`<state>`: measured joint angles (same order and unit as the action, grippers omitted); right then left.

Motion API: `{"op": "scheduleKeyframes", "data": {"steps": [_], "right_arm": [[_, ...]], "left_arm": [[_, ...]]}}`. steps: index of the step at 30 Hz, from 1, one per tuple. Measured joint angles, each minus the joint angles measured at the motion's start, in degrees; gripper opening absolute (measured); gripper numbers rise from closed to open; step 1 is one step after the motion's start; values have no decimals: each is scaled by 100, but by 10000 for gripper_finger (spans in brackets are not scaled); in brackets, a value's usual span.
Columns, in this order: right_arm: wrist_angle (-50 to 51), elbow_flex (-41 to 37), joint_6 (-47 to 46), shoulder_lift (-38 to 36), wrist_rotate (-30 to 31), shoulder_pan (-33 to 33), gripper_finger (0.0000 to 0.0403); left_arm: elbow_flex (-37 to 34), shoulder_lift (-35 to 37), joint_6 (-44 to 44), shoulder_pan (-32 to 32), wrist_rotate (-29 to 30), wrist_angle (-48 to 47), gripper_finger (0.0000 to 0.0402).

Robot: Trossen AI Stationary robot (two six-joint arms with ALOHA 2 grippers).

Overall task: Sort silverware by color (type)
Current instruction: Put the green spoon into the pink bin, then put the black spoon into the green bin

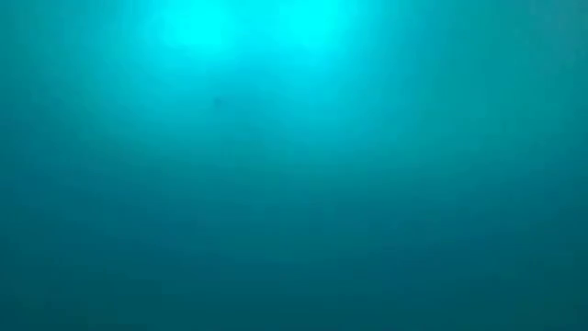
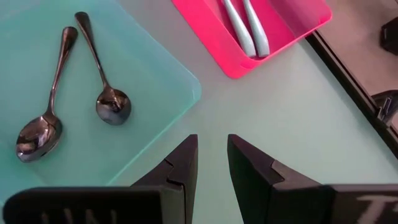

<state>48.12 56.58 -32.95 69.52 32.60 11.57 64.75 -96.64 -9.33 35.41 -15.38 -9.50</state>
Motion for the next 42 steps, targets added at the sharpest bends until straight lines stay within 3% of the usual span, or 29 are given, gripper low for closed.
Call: {"op": "scheduleKeyframes", "data": {"steps": [10, 16, 22, 29, 35, 38, 42], "right_arm": [[-2, 0, 0, 0, 2, 0, 79], [-2, 0, -2, 0, 4, 0, 79], [-1, 0, -2, 0, 4, 0, 79], [2, -2, -4, 0, 7, 2, 79], [2, -2, 2, 0, 11, 2, 79], [1, -17, -2, 0, 36, 2, 79], [0, -58, 2, 0, 59, 2, 79]], "left_arm": [[46, -601, 164, -23, -15, -302, 42], [196, -529, -27, -39, -22, -919, 65], [194, -292, -211, -144, -25, -940, 66], [181, 219, -682, -235, -22, -3022, 63], [-139, 832, -866, -281, -16, -3967, 63], [-583, 1100, -1137, -220, 245, -4030, 63], [-1316, 1245, -1695, -135, 1079, -3439, 63]]}}
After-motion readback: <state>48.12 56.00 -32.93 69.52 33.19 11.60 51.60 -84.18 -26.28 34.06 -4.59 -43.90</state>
